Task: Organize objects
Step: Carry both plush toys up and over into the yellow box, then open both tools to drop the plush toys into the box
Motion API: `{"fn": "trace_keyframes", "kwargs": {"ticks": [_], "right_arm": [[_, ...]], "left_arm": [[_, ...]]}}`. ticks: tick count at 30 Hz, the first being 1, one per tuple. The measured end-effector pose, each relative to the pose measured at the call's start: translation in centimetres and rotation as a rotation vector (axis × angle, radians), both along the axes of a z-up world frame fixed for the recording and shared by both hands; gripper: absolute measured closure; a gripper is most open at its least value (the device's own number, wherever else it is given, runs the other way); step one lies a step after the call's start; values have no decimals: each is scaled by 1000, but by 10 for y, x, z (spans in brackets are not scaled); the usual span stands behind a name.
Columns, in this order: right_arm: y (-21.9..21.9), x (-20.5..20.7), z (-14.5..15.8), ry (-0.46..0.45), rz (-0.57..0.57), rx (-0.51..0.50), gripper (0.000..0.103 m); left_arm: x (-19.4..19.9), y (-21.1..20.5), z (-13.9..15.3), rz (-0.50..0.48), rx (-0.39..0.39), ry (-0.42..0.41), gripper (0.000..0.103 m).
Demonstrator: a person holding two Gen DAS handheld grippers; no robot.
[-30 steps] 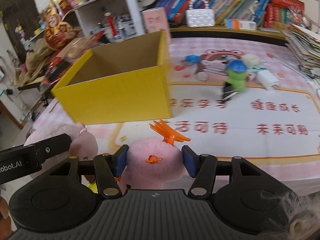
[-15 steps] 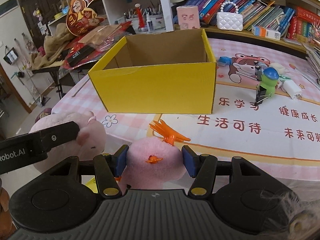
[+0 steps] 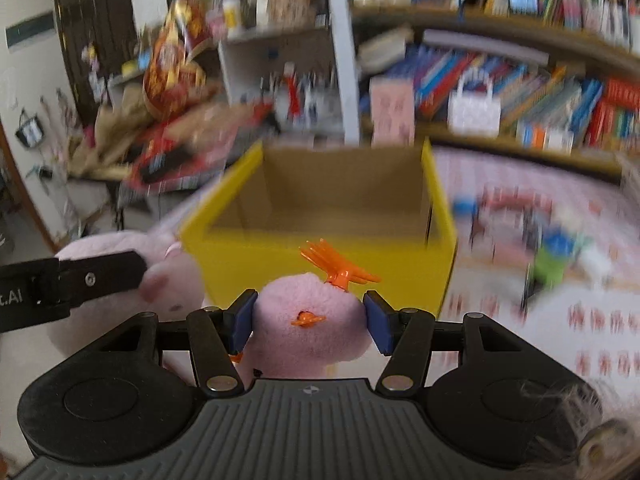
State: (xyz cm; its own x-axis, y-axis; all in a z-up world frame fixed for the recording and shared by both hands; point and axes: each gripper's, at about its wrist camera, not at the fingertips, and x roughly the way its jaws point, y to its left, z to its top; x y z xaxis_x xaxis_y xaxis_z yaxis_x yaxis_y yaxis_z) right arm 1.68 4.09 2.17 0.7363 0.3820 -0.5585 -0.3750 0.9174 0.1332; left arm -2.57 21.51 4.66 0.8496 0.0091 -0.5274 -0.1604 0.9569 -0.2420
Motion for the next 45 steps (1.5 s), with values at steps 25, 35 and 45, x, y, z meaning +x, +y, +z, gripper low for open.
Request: {"fn": "trace_keyframes", "kwargs": {"ticks": [25, 35, 45], "right_arm": [[47, 197, -40, -43, 319, -214, 48], [55, 227, -49, 122, 281, -308, 47], [49, 215, -43, 40, 247, -277, 29]], "left_arm": [[202, -11, -28, -12, 102, 85, 24], [230, -22, -51, -13, 150, 180, 23], [215, -26, -37, 4, 181, 108, 19]]}}
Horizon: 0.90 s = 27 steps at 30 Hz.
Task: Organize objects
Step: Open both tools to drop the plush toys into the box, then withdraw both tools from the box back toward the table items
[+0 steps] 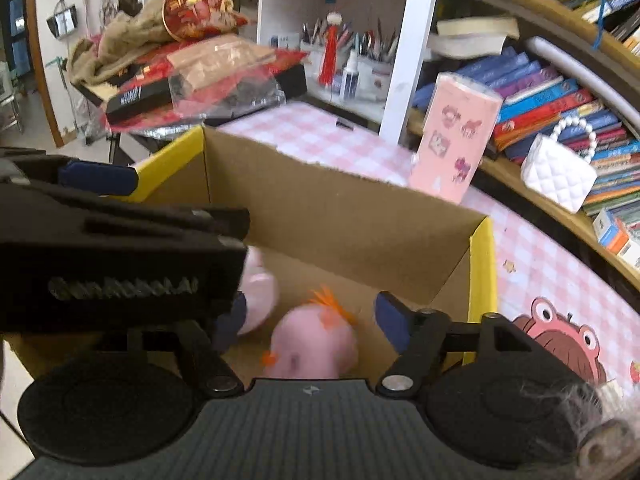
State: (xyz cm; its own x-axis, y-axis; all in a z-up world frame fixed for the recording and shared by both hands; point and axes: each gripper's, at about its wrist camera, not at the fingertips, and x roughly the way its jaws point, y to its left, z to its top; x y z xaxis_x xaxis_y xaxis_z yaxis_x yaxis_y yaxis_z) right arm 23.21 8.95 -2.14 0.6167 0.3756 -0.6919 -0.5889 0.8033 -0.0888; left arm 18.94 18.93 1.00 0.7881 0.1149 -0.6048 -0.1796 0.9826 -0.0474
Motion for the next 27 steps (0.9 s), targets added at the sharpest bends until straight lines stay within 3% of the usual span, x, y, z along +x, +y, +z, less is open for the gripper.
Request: {"fn": "trace_keyframes", "kwargs": {"ticks": [11, 16, 21, 27], "right_arm": [[-22, -44, 40, -140, -48, 147, 27], [-33, -76, 57, -203, -86, 179, 20], [-42, -111, 68, -233, -103, 202, 18], [-46, -150, 59, -211, -137, 167, 18]], "left_arm": [[-62, 8, 37, 44, -38, -115, 15], [-97, 18, 48, 93, -40, -167, 12], [-129, 25, 49, 128, -47, -183, 12], [-166, 27, 37, 152, -47, -165, 12]]}}
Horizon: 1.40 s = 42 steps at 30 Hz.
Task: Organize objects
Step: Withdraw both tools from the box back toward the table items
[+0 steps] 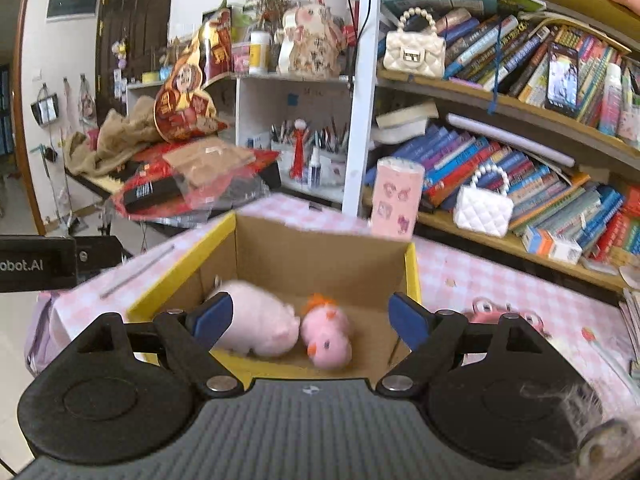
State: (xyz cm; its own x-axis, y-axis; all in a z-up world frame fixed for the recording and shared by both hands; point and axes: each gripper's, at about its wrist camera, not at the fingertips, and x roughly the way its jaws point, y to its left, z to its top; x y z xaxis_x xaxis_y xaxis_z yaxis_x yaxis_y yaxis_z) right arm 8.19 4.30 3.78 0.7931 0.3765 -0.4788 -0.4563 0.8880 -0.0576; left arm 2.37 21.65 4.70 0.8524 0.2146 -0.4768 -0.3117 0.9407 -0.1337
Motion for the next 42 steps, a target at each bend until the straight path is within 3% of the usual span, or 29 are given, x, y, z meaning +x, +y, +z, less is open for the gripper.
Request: {"fn": "trace_keyframes", "kwargs": {"ticks": [10, 17, 23, 30, 42], "right_arm": [[-5, -60, -23, 73, -71, -55, 17], [-16, -91, -31, 82, -127, -71, 15], [-32, -111, -42, 115, -185, -86, 15], [-53, -126, -50, 149, -243, -112, 15], [-112, -129, -53, 186, -429, -102, 11]], "left_arm": [[-46, -14, -29, -21, 41, 119, 12], [-74, -30, -34, -16, 79, 139, 7], [-90, -49, -38, -68, 105, 154, 5], [-90, -66, -47, -132, 85, 194, 4], [-62, -121, -53, -321, 96, 214, 3]]}}
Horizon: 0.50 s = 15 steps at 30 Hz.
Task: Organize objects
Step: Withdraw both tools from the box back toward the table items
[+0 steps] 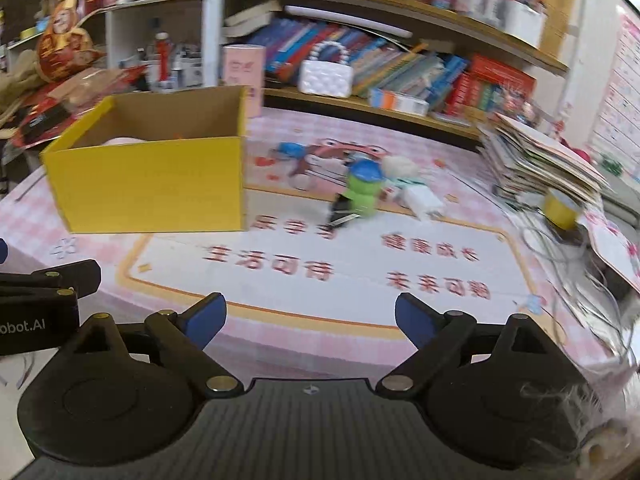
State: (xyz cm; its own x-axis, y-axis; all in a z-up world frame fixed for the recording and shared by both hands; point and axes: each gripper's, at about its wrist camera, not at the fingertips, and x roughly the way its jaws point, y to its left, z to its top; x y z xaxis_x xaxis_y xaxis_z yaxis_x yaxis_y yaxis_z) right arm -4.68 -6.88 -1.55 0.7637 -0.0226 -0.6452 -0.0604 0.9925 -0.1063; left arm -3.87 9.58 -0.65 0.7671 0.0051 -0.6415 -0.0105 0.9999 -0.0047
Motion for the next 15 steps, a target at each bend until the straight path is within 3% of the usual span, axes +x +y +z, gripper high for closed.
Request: {"fn": "trace_keyframes", "kwargs": {"ticks": [15], "right_arm": [[-91, 39, -3, 31, -213, 4, 10]], "left_arm": [[65, -87, -8, -192, -3, 49, 2]]}}
